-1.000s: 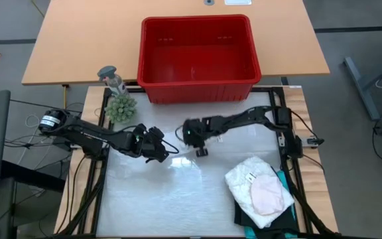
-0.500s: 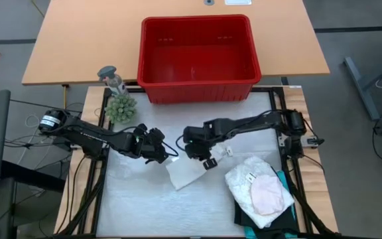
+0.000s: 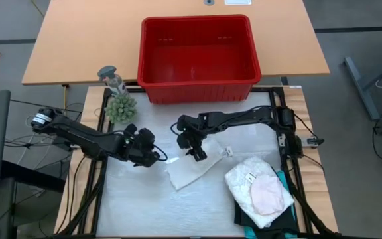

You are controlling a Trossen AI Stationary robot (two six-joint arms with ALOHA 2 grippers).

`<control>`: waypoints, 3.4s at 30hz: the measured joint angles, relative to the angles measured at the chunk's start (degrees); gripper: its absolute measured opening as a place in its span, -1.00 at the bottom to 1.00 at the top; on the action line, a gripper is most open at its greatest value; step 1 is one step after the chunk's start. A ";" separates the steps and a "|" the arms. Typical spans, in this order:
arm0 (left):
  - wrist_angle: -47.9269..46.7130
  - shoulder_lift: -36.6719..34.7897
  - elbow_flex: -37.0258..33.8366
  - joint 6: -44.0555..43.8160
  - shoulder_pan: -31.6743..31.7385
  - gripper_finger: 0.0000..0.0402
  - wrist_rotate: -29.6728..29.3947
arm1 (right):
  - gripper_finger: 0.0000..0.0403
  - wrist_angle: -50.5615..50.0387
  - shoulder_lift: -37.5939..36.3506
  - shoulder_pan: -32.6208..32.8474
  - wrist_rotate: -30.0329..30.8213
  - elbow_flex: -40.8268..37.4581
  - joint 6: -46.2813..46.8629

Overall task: Fold Laundry from Bin
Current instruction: Fold the white boxers

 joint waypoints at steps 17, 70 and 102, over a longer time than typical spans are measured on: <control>-12.91 -14.82 0.00 -12.38 -7.27 -0.61 -7.00 | 0.15 1.10 2.94 -1.67 -5.43 -0.47 -0.26; -16.48 -15.37 0.00 -16.11 -7.77 -0.62 -5.30 | 0.03 -15.50 10.33 -5.64 16.48 13.82 0.35; 63.83 15.52 -19.37 -0.04 1.29 -1.00 3.48 | 0.07 -31.06 8.25 -15.04 4.75 13.21 6.78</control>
